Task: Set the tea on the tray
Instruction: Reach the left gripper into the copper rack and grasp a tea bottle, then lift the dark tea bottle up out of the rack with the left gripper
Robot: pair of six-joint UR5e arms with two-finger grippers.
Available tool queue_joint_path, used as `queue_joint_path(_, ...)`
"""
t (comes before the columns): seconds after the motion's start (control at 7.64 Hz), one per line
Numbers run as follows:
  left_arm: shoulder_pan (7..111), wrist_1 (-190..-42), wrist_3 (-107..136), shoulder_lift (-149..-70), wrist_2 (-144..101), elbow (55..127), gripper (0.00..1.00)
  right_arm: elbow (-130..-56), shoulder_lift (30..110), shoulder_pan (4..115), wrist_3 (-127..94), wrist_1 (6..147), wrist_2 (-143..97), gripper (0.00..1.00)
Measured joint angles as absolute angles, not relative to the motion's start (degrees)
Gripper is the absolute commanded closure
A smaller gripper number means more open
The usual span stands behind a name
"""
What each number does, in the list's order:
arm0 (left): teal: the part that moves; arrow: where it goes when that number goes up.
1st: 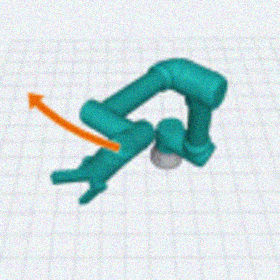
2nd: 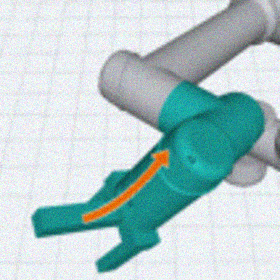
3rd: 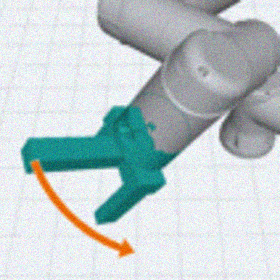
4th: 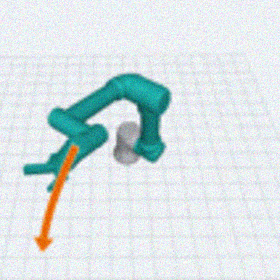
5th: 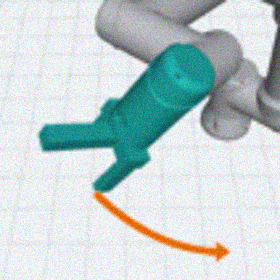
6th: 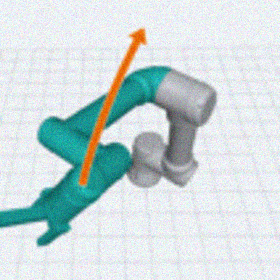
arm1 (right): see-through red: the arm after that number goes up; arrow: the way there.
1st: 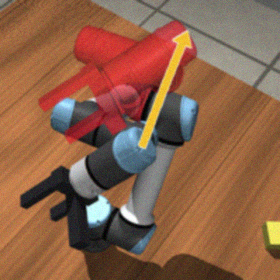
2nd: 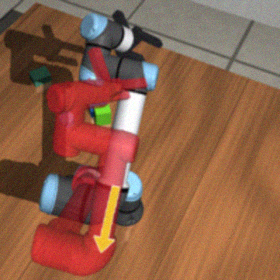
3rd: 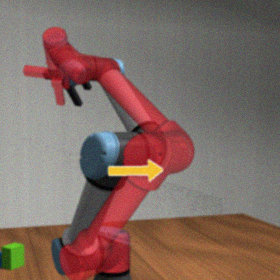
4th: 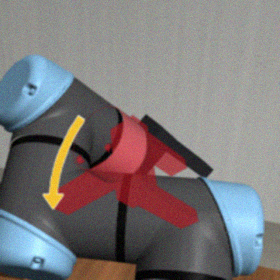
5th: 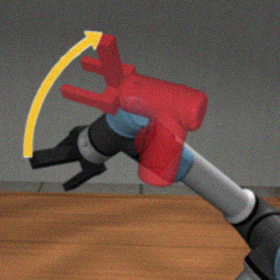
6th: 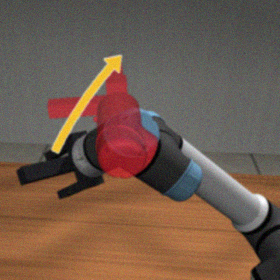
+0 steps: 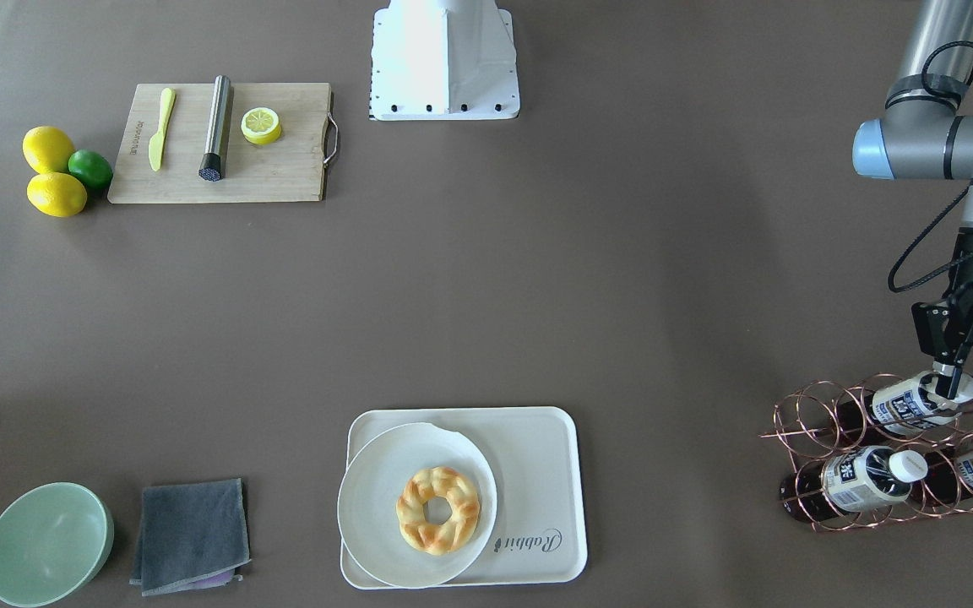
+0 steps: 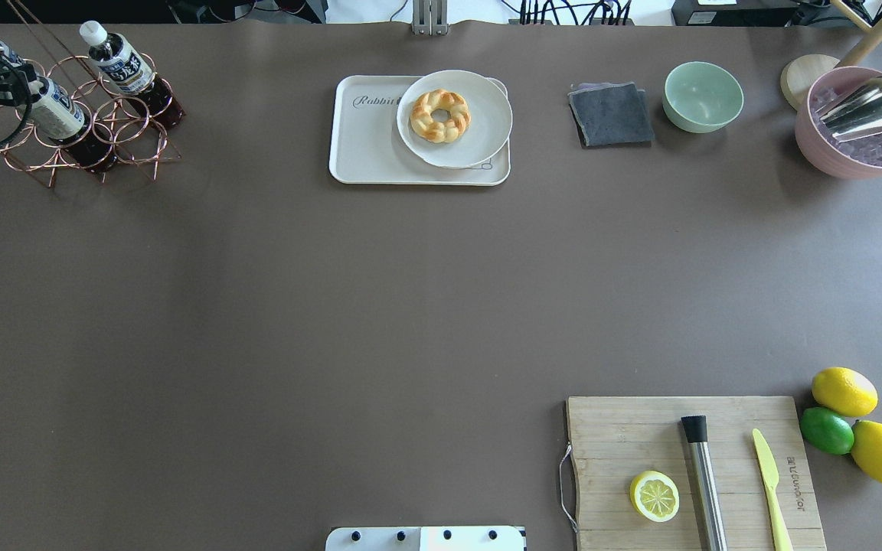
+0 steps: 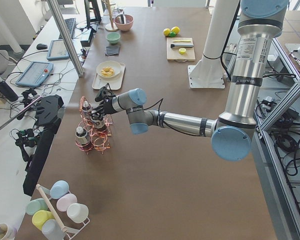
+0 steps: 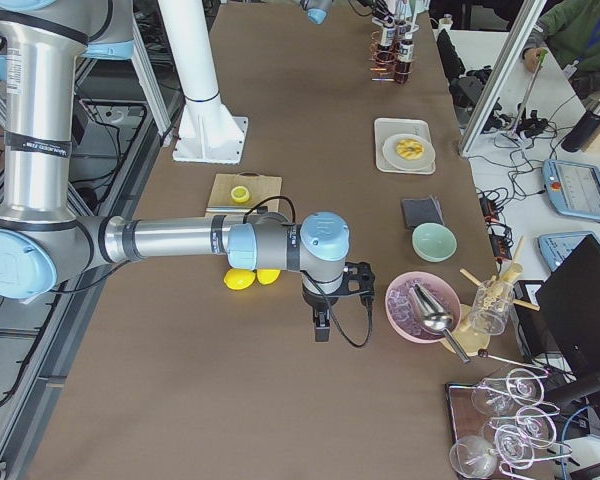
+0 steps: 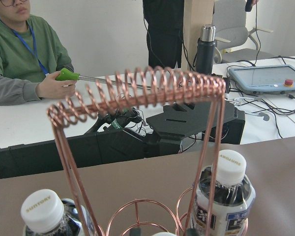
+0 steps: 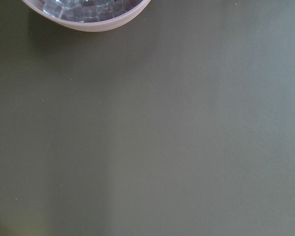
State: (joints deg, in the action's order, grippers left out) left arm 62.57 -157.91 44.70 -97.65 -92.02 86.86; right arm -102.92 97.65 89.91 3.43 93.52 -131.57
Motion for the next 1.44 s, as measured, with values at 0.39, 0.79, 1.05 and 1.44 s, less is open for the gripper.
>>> queue_joint_path(0.39, 69.8, -154.3, 44.5, -97.6, -102.1, 90.2, 1.00, -103.0, 97.8, 89.9, 3.4, 93.5, -131.6, 0.00)
queue_joint_path(0.79, 76.9, -143.2, 44.3, -97.3, -112.3, 100.1, 1.00, -103.1, 98.0, 89.9, 3.4, 93.5, -131.6, 0.00)
queue_joint_path(1.05, 79.2, -139.4, 44.2, -97.2, -115.8, 105.3, 1.00, -103.1, 98.0, 89.9, 3.4, 93.5, -131.6, 0.00)
queue_joint_path(1.44, 76.1, -138.8, 42.3, -98.4, -117.5, 113.4, 1.00, -103.1, 98.0, 89.9, 3.4, 93.5, -131.6, 0.00)
